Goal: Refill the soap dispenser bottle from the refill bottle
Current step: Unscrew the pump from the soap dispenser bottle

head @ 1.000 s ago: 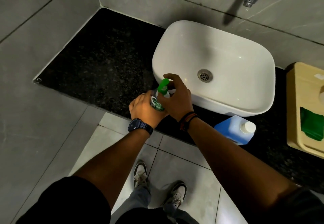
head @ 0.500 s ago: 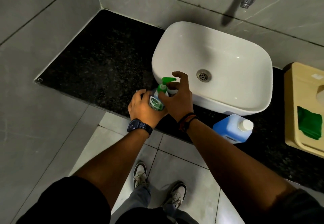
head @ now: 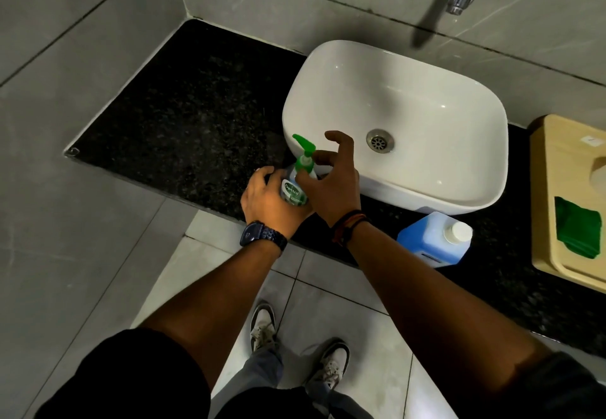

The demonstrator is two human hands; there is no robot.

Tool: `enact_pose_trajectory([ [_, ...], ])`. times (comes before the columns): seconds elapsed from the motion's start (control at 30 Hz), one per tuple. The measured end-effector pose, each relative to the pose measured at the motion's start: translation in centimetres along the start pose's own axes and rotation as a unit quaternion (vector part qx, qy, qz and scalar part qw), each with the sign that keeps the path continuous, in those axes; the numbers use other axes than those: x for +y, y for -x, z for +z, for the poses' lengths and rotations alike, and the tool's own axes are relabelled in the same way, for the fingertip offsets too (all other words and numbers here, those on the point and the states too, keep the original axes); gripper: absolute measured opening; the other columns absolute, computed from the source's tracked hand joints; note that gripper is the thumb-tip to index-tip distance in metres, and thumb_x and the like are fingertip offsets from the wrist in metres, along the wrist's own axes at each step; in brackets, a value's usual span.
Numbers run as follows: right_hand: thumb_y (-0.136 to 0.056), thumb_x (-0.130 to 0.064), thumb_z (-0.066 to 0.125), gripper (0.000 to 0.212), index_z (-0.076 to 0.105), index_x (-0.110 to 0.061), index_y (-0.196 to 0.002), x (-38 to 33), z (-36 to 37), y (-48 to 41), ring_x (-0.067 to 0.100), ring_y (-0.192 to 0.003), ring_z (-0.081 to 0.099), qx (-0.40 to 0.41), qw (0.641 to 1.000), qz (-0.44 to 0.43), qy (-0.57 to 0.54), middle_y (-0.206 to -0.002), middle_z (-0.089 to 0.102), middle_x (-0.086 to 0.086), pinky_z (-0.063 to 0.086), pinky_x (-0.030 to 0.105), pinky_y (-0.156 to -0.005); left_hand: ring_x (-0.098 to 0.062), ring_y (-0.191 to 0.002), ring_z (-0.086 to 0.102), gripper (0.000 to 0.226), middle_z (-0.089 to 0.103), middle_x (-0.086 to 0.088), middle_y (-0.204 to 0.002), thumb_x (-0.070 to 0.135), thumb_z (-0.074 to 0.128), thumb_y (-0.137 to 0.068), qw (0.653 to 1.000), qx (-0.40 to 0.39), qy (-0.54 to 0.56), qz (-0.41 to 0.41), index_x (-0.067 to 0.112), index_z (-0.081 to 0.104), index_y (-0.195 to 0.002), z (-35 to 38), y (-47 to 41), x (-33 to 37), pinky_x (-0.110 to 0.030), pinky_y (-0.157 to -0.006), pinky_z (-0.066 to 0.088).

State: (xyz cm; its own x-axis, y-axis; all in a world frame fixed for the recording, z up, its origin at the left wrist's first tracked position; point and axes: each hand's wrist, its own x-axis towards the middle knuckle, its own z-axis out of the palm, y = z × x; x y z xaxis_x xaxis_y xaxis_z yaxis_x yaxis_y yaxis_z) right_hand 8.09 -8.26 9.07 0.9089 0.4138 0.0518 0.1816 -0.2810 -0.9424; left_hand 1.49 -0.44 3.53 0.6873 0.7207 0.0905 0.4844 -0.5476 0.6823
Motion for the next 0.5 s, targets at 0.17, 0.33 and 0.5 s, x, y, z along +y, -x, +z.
enact_pose_trajectory([
  [0.17,-0.072,-0.024,0.075,0.061,0.039,-0.023,-0.121,-0.09,0.08,-0.03,0.003,-0.081,0.058,0.012,1.000,0.010,-0.001,-0.089,0.062,-0.006,0.043,0.016,-0.068,-0.030,-0.117,0.047,0.066,0.051,-0.010,-0.127,0.033,0.078,-0.052,1.000,0.008,-0.002,0.003,0.017,0.061,-0.114,0.03,-0.12,0.03,-0.051,-0.091,0.041],
  [0.33,-0.071,-0.022,0.076,0.067,0.036,-0.024,-0.125,-0.31,0.16,-0.06,0.012,-0.091,0.058,-0.012,1.000,-0.003,0.007,-0.100,0.060,-0.003,0.046,0.021,-0.074,-0.029,-0.118,0.046,0.066,0.051,-0.009,-0.127,0.034,0.079,-0.054,1.000,0.010,-0.004,0.006,0.017,0.061,-0.114,-0.03,-0.23,0.00,-0.050,-0.091,0.041],
  [0.5,-0.070,-0.018,0.075,0.070,0.035,-0.025,-0.127,-0.34,0.11,0.03,0.011,-0.088,0.059,-0.018,1.000,-0.002,-0.014,-0.098,0.061,-0.001,0.045,0.021,-0.073,-0.029,-0.118,0.045,0.063,0.050,-0.010,-0.128,0.033,0.076,-0.055,1.000,0.004,-0.004,0.004,0.017,0.061,-0.115,-0.21,-0.37,0.10,-0.050,-0.093,0.040],
])
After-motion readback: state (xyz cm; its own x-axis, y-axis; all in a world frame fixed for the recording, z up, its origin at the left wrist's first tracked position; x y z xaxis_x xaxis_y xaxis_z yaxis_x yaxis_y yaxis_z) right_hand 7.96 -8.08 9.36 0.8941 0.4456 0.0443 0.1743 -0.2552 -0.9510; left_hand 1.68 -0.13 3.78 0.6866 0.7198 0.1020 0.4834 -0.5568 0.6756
